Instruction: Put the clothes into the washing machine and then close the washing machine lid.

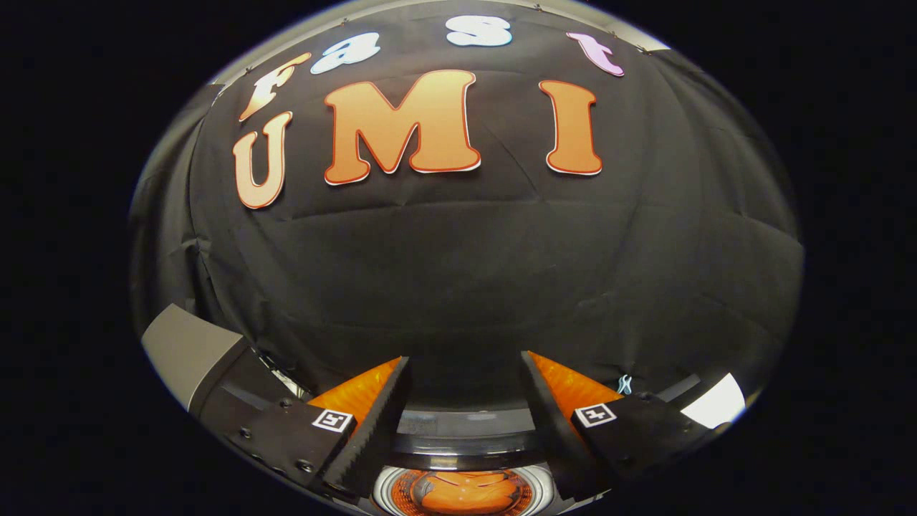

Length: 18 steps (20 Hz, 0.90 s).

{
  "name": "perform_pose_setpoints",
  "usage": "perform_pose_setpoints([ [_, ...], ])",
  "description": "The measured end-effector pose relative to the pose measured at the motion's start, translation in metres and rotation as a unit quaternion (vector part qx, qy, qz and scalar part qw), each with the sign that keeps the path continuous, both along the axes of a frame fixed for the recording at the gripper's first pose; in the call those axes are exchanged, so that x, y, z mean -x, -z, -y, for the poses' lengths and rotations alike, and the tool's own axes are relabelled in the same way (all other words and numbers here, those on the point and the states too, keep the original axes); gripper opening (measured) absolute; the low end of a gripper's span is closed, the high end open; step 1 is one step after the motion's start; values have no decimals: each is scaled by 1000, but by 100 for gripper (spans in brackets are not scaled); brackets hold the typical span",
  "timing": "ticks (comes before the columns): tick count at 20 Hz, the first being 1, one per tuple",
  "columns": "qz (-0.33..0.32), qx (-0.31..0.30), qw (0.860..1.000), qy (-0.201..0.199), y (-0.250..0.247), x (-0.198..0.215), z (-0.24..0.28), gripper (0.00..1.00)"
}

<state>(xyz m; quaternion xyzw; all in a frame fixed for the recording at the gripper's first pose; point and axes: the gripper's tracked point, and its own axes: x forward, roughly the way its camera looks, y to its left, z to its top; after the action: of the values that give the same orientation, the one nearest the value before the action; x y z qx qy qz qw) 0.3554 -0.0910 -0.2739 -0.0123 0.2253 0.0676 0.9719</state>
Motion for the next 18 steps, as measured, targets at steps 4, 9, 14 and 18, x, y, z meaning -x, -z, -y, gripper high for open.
perform_pose_setpoints([
  [4, 11, 0, 1000, 2, 3, 23, 3, 97],
  [9, 6, 1, 1000, 3, 12, 56, 5, 97],
  [14, -18, 1, 1000, 4, 32, 93, 10, 96],
  [18, -52, -18, 998, 15, 60, 123, 13, 97],
])
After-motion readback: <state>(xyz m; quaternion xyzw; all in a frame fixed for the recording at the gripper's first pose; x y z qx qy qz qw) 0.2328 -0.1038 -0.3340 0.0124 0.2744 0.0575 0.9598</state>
